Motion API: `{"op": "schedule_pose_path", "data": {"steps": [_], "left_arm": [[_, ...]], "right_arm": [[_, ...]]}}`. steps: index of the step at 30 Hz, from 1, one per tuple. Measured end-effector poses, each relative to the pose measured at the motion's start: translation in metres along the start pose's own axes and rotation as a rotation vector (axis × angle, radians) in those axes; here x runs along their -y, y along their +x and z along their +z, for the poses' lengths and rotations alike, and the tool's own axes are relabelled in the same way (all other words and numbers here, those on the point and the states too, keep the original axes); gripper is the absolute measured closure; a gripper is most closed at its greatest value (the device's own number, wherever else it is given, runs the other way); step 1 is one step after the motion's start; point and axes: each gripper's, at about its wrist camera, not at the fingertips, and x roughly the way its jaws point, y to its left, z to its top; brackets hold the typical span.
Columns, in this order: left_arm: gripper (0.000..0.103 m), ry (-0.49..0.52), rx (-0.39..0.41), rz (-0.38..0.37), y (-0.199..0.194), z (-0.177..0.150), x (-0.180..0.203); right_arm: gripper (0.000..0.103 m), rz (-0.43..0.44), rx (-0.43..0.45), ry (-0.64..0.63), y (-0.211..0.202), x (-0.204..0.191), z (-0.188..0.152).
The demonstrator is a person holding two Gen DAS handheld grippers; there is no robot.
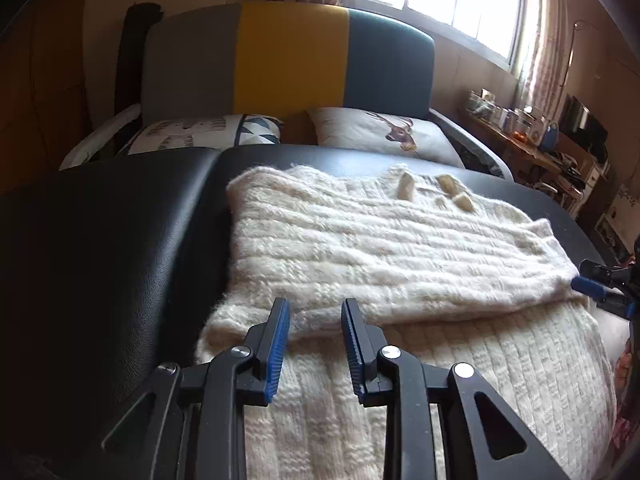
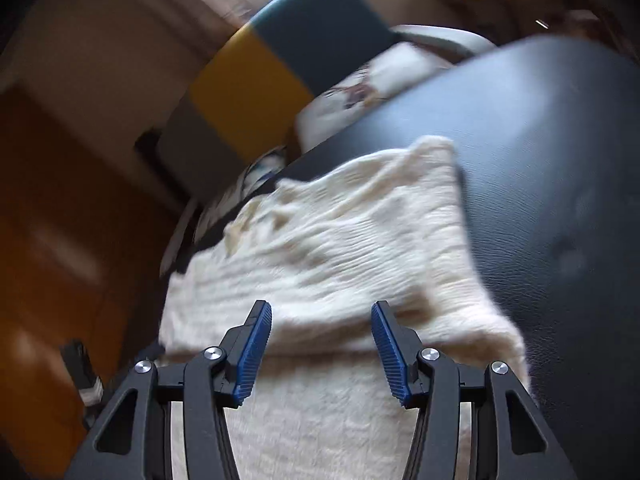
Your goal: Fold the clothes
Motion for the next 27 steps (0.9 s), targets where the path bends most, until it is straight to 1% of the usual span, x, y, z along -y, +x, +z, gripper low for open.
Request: {"op": "schedule_pose_path", "data": {"steps": [3, 4, 7, 9, 11, 13, 14, 15, 16, 17, 21, 23, 25, 27], "left_arm": [[0.076, -0.017, -0.008, 0.006, 0.004, 0.001, -0.005], [0.076, -0.024, -0.007, 0.002, 0.005, 0.001, -0.007], [0.076, -0.033, 0.048, -0.008, -0.002, 0.005, -0.01], [0.076, -0.031, 0.077, -0.02, -0.005, 0.011, -0.012], [0.076, -0.025, 0.1, -0.027, -0.004, 0.02, -0.013], [0.076, -0.018, 0.106, -0.024, 0.001, 0.029, -0.014], [0.074, -0.009, 0.069, -0.01, 0.011, 0.029, -0.014], [0.072, 0.001, 0.025, 0.006, 0.022, 0.029, -0.013], [0.072, 0.011, -0.02, 0.022, 0.032, 0.029, -0.012], [0.071, 0.011, -0.057, 0.03, 0.042, 0.027, -0.013], [0.069, -0.037, -0.051, -0.012, 0.043, 0.027, -0.022], [0.068, -0.055, -0.05, -0.028, 0.043, 0.028, -0.026], [0.068, -0.043, -0.055, -0.024, 0.043, 0.029, -0.025], [0.068, -0.057, -0.041, -0.014, 0.032, 0.03, -0.026]], "right_arm": [[0.052, -0.002, 0.03, 0.114, 0.007, 0.015, 0.005], [0.052, 0.0, 0.055, 0.138, 0.005, 0.015, 0.006], [0.052, -0.017, 0.116, 0.191, -0.002, 0.013, 0.002], [0.052, -0.028, 0.134, 0.236, -0.003, 0.012, -0.007], [0.052, -0.041, 0.156, 0.253, -0.004, 0.01, -0.012], [0.052, -0.065, 0.147, 0.232, 0.005, 0.006, -0.009], [0.052, -0.077, 0.142, 0.221, 0.009, 0.004, -0.007], [0.052, -0.098, 0.134, 0.198, 0.014, 0.002, -0.004], [0.058, -0.145, 0.117, 0.14, 0.021, -0.003, 0.002], [0.07, -0.191, 0.1, 0.083, 0.029, -0.007, 0.008], [0.071, -0.367, 0.038, -0.142, 0.058, -0.025, 0.03], [0.071, -0.404, 0.033, -0.222, 0.057, -0.034, 0.026], [0.07, -0.409, 0.031, -0.259, 0.048, -0.043, 0.021], [0.069, -0.423, 0.03, -0.318, 0.034, -0.055, 0.012]]}}
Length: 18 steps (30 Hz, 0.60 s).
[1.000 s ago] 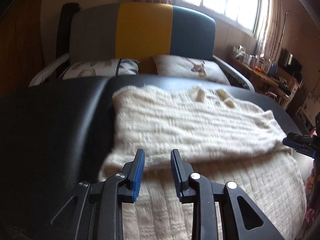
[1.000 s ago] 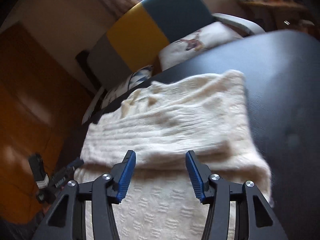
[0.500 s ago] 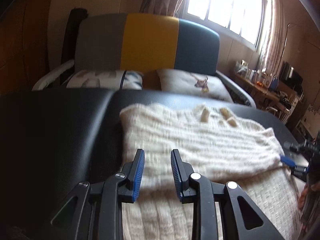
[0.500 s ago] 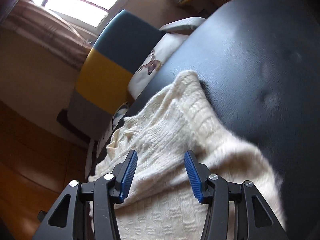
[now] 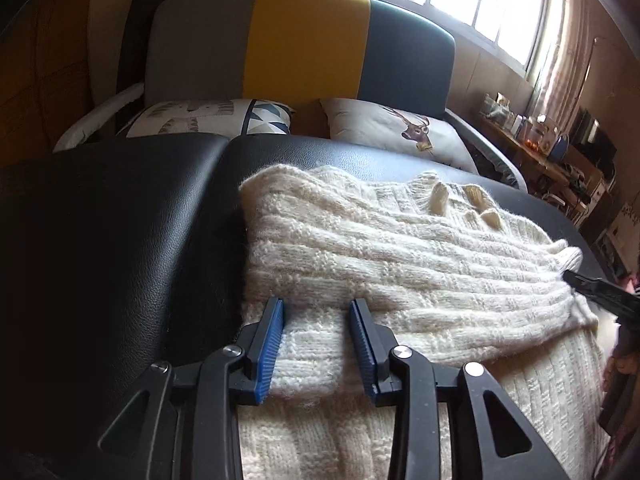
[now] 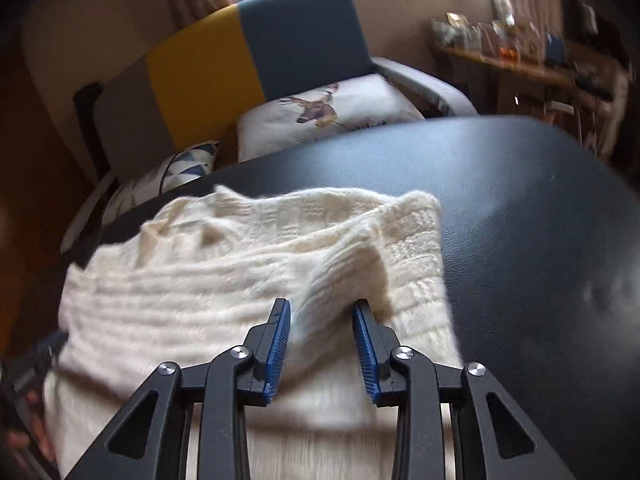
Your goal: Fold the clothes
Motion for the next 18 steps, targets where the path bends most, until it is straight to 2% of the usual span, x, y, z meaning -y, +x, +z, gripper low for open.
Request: {"op": "schedule_pose_path", "data": {"steps": [4, 10, 11, 18], "left_arm": [[0.069, -0.06, 0.033, -0.018, -0.028, -0.005, -0.004], [0.069, -0.144, 0.029, -0.052, -0.076, -0.039, -0.014], [0.069, -0.151, 0.03, -0.053, -0.082, -0.043, -0.015], [0.069, -0.155, 0.031, -0.036, -0.112, -0.066, -0.021]], "right_arm": [[0.056, -0.01, -0.016, -0.142, -0.035, -0.02, -0.021], [0.056, -0.001, -0.026, -0.299, -0.078, -0.062, -0.049], [0.053, -0.003, -0.016, -0.326, -0.085, -0.07, -0.052], [0.048, -0.009, 0.037, -0.435, -0.119, -0.106, -0.069]]}}
